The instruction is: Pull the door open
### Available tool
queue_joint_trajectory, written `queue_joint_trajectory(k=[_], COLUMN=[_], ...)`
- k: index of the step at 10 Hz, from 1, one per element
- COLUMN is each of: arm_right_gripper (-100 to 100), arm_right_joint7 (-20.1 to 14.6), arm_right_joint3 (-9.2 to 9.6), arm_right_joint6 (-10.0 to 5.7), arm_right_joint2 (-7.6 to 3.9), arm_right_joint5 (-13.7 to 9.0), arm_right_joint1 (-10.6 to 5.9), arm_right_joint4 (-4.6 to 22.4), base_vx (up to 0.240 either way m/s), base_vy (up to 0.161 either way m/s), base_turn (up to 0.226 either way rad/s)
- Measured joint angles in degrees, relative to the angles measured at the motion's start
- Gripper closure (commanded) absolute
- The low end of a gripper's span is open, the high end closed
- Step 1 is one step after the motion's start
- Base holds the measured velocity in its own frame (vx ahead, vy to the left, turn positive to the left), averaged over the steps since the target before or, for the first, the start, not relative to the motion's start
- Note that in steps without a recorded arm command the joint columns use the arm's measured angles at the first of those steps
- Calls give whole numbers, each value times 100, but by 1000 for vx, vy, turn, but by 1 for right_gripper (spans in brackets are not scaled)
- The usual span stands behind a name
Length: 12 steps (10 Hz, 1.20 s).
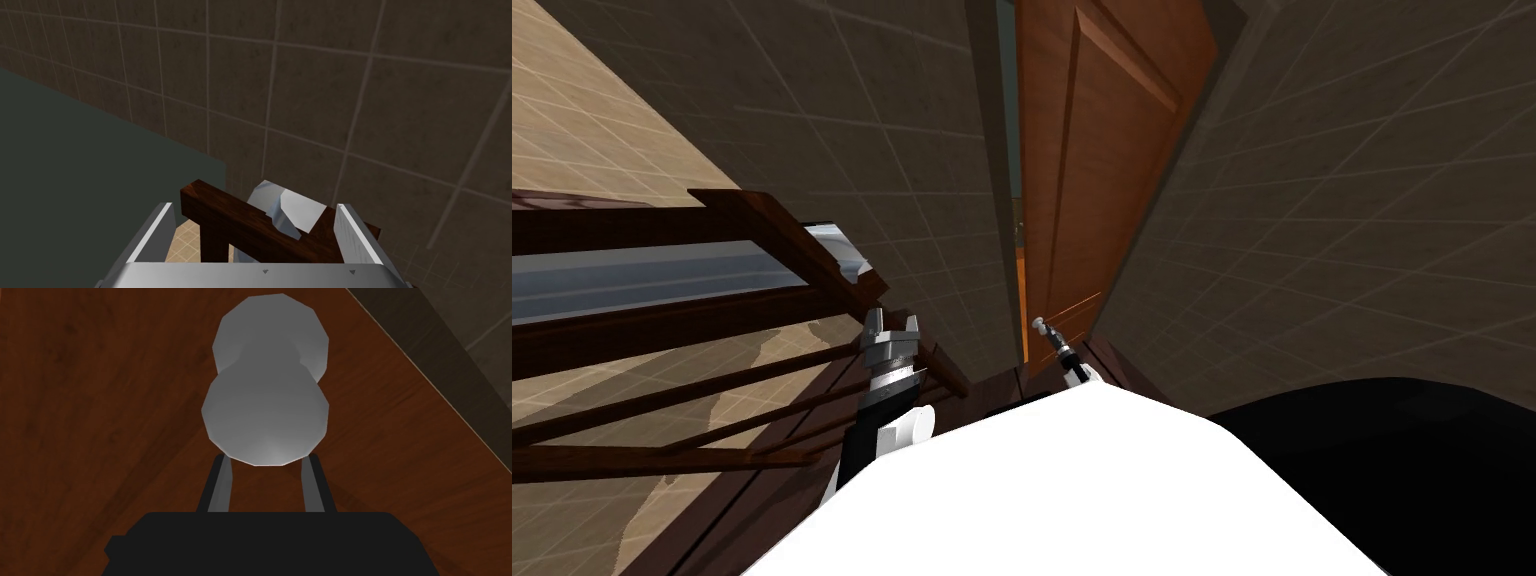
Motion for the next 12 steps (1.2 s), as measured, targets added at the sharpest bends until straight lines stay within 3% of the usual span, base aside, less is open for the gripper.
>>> queue_joint_trajectory(k=[2,4,5,6,9,10,11,12], arm_right_gripper=[100,100,100,100,100,100,100,100], arm_right_joint7=[-270,-423,-429,-538,-946,-1064,-1181,-1290], arm_right_joint3=[26,33,13,17,10,24,-2,12], arm_right_joint6=[86,125,19,50,-20,62,-12,40], arm_right_joint2=[-37,-56,-83,-104,-165,-167,-186,-201], arm_right_joint5=[-99,-151,-172,-233,-475,-509,-604,-640], arm_right_joint1=[119,132,17,85,-17,63,-94,28], arm_right_joint4=[-190,-218,10,-95,107,-45,213,42], base_vx=[-39,-8,-36,-52,-35,-50,-27,-29], base_vy=[-11,-3,-8,-29,-18,-5,-14,-21], base_turn=[84,0,128,209,76,94,85,126])
